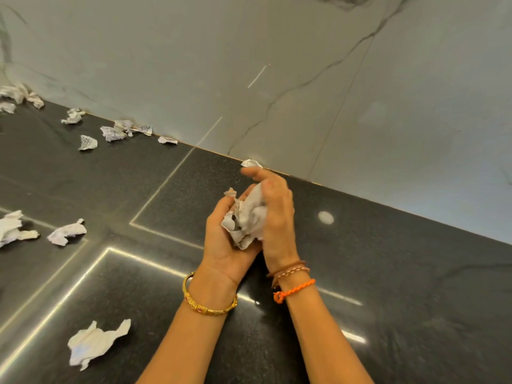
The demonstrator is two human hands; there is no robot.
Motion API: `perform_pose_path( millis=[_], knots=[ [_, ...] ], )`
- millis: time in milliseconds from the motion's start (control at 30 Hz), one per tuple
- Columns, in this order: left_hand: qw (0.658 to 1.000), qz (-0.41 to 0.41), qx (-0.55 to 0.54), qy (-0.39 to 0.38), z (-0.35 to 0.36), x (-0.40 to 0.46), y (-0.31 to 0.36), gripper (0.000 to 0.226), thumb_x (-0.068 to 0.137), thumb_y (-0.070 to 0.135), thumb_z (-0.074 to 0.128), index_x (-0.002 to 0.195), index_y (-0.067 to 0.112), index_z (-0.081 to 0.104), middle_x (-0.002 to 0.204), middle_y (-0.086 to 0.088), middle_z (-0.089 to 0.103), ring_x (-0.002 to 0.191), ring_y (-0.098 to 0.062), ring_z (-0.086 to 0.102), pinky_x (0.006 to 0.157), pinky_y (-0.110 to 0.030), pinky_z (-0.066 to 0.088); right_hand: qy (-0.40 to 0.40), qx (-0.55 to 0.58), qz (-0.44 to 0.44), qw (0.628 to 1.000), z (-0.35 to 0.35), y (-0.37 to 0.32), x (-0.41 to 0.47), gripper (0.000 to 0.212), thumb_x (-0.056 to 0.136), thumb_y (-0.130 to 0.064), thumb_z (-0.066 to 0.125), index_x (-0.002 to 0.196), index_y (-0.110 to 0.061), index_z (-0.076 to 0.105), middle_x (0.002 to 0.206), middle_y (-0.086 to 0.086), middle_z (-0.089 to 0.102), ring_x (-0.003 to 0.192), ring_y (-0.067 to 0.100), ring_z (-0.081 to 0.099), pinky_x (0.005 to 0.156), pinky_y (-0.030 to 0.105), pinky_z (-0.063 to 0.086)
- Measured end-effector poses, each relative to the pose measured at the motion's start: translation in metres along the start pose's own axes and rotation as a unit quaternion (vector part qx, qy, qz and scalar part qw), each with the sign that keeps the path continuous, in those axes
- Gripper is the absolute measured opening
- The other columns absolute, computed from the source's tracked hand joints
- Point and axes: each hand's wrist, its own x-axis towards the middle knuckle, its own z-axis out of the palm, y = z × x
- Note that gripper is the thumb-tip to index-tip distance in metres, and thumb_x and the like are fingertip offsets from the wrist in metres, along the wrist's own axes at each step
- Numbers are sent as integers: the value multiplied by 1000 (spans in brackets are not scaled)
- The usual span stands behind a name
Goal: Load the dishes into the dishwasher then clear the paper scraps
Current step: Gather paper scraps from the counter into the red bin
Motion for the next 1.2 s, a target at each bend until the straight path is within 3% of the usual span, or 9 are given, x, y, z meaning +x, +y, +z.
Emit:
perform_pose_path(
  millis=[67, 200, 300, 467, 600, 700, 800, 1067, 1200],
  knots=[
    [1000, 16, -6, 3, 1, -1, -2, 36, 88, 29, 40, 75, 10, 68, 73, -3, 64, 69, -12, 64, 62, -19, 54, -42, -217, -88, 971, 3, 12, -5, 48, 80, -38, 23, 104, -38, 64, 109, -11, 54, 116, 2, 35, 99, 32, 18],
    [997, 59, 21, 46, 0, 1, -2, 36, 97, 33, 31, 82, 12, 57, 65, -3, 65, 59, -11, 66, 58, -19, 54, -36, -363, -160, 917, 2, 16, -3, 43, 83, -35, 33, 116, -30, 61, 116, -6, 57, 130, 10, 24, 103, 34, -2],
    [994, 78, 3, 81, 0, 5, 2, 33, 95, 34, 38, 72, 15, 51, 60, 0, 58, 61, -11, 59, 56, -18, 53, 4, -320, -169, 932, -2, 13, 0, 40, 78, -50, 47, 114, -37, 59, 116, -10, 55, 129, 9, 28, 104, 35, 5],
    [994, 73, 0, 87, 2, 3, 6, 47, 94, 34, 40, 54, 15, 54, 58, 0, 53, 61, -13, 52, 60, -25, 44, 2, -19, 18, 1000, -21, 21, 25, 27, 86, -46, 39, 105, -39, 57, 108, -18, 52, 118, 5, 42, 104, 22, 28],
    [992, 98, -6, 78, -2, 3, 14, 61, 95, 35, 37, 42, 14, 60, 54, 1, 54, 60, -12, 49, 48, -15, 42, -58, -135, 63, 987, -21, 45, 59, 32, 98, -29, 41, 123, -18, 56, 112, -10, 50, 113, 4, 40, 93, 1, 26],
    [986, 141, -1, 89, -11, 5, 22, 53, 96, 34, 35, 51, 16, 56, 53, 3, 51, 51, -9, 49, 44, -12, 38, -120, -274, 29, 954, -7, 61, 89, 37, 97, -38, 40, 128, -22, 53, 130, 0, 47, 121, 16, 42, 107, 28, 30],
    [983, 162, 13, 85, -15, 7, 29, 40, 96, 35, 33, 64, 17, 49, 60, 4, 50, 47, -8, 50, 42, -11, 38, -168, -409, 0, 897, 0, 70, 105, 34, 96, -41, 40, 117, -25, 61, 125, 0, 53, 118, 23, 42, 93, 32, 31],
    [984, 154, 49, 81, -11, 5, 31, 40, 97, 34, 30, 64, 16, 46, 60, 4, 47, 47, -8, 47, 41, -10, 37, -218, -315, -11, 924, -33, 50, 76, 12, 88, -15, 59, 92, -12, 71, 81, -2, 61, 62, 2, 48, 59, 7, 35],
    [981, 150, 79, 89, -9, -13, 17, 42, 97, 36, 29, 63, 17, 42, 54, 5, 44, 45, -7, 43, 40, -10, 34, -167, -340, -31, 925, -59, 29, -23, 30, 89, -39, 45, 66, -23, 54, 75, 1, 55, 77, 22, 54, 73, 33, 40]
  ],
)
